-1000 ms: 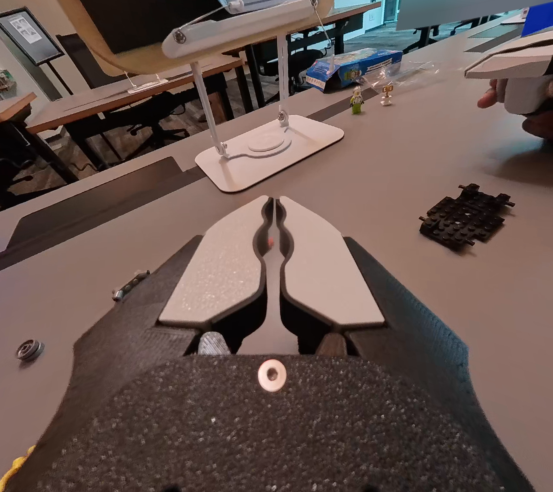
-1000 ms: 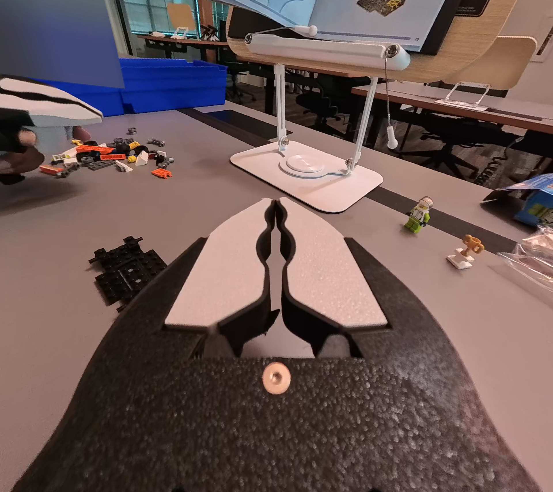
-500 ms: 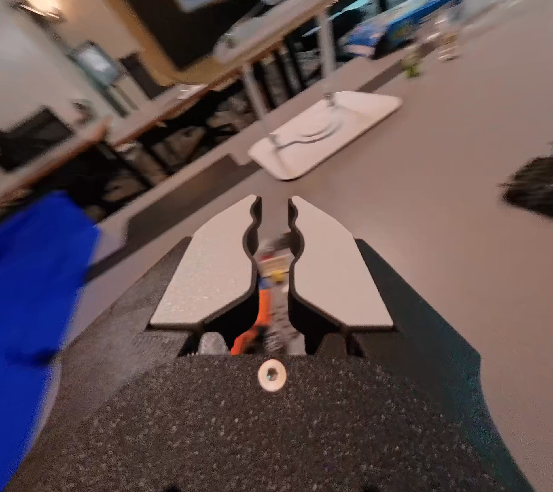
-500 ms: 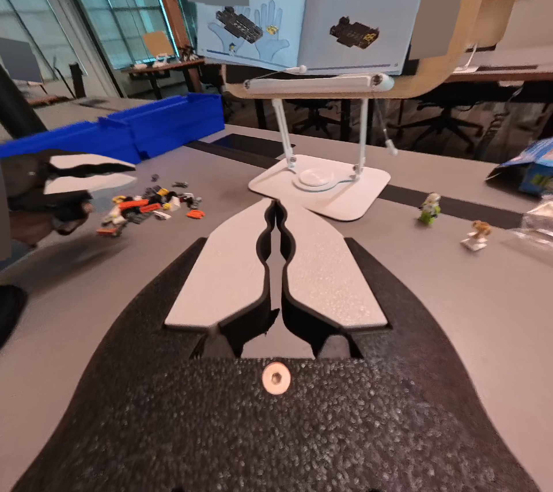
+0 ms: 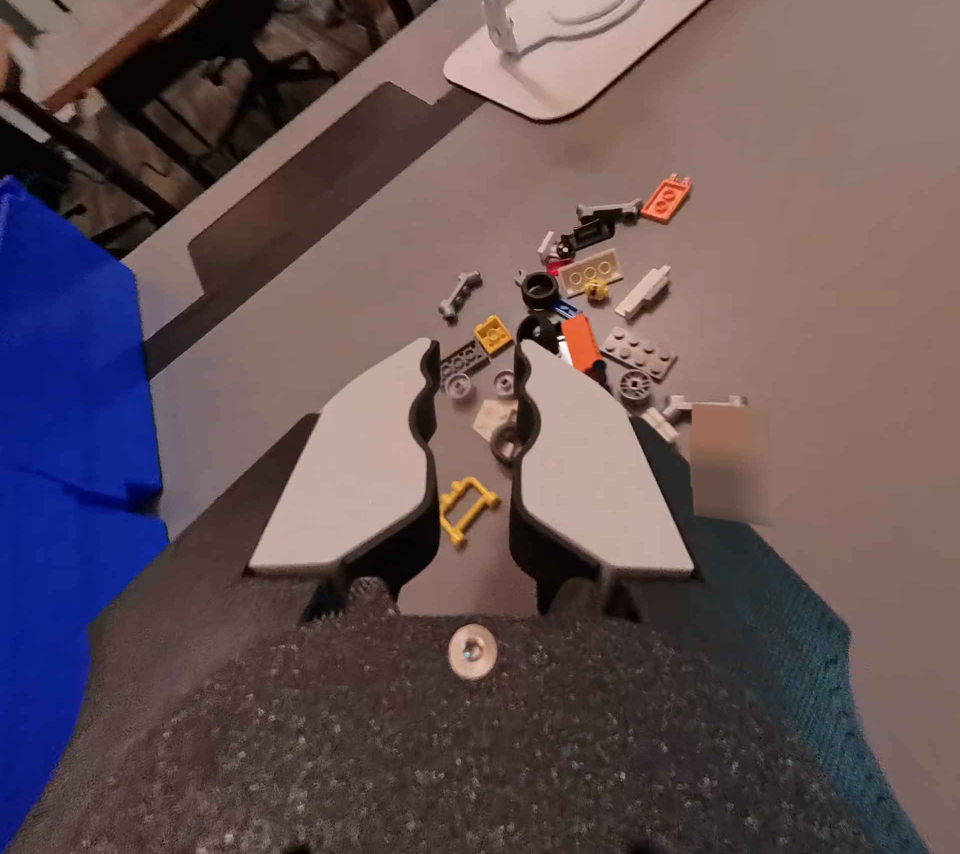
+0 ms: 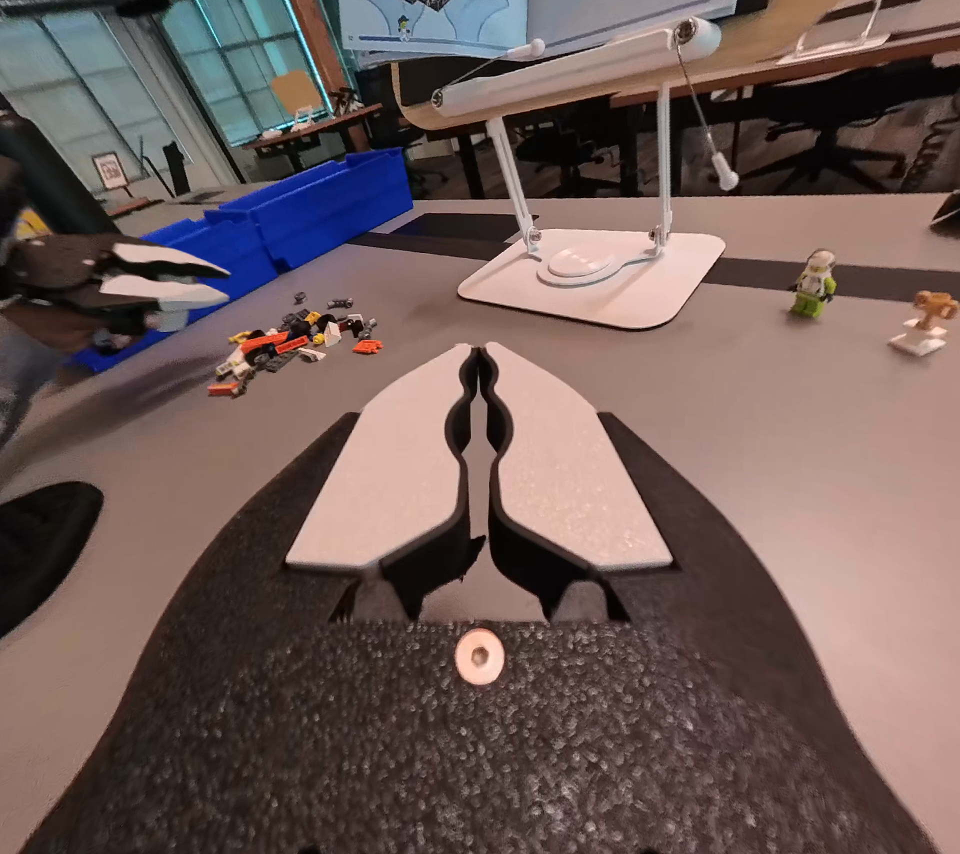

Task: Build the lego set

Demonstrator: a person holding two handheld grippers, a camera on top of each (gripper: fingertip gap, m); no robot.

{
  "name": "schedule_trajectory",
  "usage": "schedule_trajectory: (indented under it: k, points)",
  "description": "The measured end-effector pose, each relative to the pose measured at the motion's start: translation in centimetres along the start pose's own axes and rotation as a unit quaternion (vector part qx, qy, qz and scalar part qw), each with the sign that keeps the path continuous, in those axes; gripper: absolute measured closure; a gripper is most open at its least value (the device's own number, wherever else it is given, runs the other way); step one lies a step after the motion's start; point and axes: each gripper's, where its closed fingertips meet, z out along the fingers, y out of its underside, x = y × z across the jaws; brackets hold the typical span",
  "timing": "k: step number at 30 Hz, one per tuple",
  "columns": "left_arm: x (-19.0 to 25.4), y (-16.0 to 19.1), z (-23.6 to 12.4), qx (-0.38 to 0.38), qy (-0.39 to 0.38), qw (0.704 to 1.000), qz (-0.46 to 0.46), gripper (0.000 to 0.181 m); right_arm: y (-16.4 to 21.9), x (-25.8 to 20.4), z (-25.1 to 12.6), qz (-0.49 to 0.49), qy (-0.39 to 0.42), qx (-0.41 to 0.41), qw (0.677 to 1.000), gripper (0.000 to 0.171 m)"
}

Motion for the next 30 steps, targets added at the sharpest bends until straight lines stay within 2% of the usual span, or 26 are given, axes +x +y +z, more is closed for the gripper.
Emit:
schedule_trajectory:
  k: [3, 7, 10, 14, 20, 25, 28, 30]
  points:
    - [-0.5, -0.5, 2.0, -0.008, 0.078, 0.997, -0.024, 0.161, 0.1, 0.2, -0.1, 0.034, -0.006, 0.002, 0.999, 0.171]
    - [-0.4, 0.6, 5.0, -0.092, 0.142, 0.986, -0.007, 0.160, 0.3, 0.3, -0.1, 0.024, -0.001, -0.002, 1.000, 0.171]
    - [0.5, 1.7, 6.4, -0.148, 0.193, 0.970, -0.031, 0.155, 0.6, -0.1, 0.1, 0.008, -0.004, -0.009, 1.000, 0.171]
    - [0.4, 3.6, 7.4, -0.205, 0.204, 0.957, 0.006, 0.154, 1.0, -0.7, 0.3, -0.002, -0.012, -0.019, 1.000, 0.171]
    - [0.9, 3.8, 7.8, -0.218, 0.220, 0.951, 0.020, 0.163, 1.2, -0.8, 0.3, -0.005, -0.017, -0.024, 1.000, 0.171]
    - [-0.3, 3.0, 8.0, -0.199, 0.156, 0.966, 0.056, 0.173, 1.3, -0.7, 0.3, -0.007, -0.017, -0.026, 0.999, 0.171]
    - [-0.3, 0.0, 7.4, -0.137, 0.092, 0.982, 0.096, 0.173, 1.3, -0.8, 0.3, -0.018, -0.016, -0.029, 0.999, 0.171]
    - [1.5, -2.9, 6.4, -0.081, 0.065, 0.984, 0.144, 0.173, 1.5, -1.2, 0.4, -0.030, -0.021, -0.034, 0.999, 0.171]
